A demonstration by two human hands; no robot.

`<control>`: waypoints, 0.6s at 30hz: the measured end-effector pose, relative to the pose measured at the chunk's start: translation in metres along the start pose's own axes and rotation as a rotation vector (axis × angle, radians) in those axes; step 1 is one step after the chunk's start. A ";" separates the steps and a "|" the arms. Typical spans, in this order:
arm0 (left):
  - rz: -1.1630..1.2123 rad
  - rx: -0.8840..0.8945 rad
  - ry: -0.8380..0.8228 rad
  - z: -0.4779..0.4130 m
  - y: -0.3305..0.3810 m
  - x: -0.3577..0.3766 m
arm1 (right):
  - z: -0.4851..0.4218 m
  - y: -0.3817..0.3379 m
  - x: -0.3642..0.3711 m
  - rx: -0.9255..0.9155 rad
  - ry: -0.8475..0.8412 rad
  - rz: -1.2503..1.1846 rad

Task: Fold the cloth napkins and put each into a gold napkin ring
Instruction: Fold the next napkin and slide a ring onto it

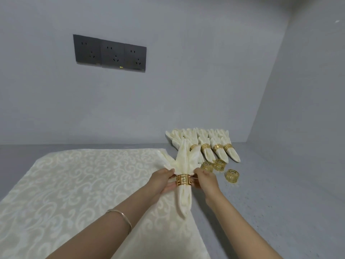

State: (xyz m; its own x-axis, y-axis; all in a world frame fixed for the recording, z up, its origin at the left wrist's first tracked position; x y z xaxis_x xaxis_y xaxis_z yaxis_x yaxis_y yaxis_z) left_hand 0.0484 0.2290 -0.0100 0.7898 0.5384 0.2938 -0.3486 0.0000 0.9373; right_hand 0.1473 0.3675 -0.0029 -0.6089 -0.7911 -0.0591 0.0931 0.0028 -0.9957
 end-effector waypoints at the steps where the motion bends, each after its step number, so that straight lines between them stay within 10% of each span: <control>1: 0.022 0.021 -0.004 -0.006 0.001 0.008 | 0.001 -0.003 -0.007 -0.011 0.011 -0.035; 11: 0.025 0.131 -0.175 -0.084 0.028 0.137 | -0.001 -0.038 -0.117 -0.228 0.233 0.304; 18: -1.261 0.133 -0.113 -0.120 0.008 0.134 | -0.021 -0.012 -0.239 -0.066 0.499 0.337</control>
State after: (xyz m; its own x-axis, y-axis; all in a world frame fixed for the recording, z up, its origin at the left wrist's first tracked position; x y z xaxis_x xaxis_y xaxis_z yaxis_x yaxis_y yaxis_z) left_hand 0.0907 0.4020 0.0147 0.5758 0.1521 -0.8033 0.7206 0.3697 0.5865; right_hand 0.2752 0.5694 0.0216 -0.8517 -0.3579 -0.3828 0.3056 0.2541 -0.9176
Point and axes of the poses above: each hand's wrist, its own z-axis away from the middle knuckle, its own x-axis out of the palm, y = z × x, the point moved 8 cm from there along -z, towards the middle knuckle, and after that the axes turned 15 degrees about -y, right-handed, at the moved point
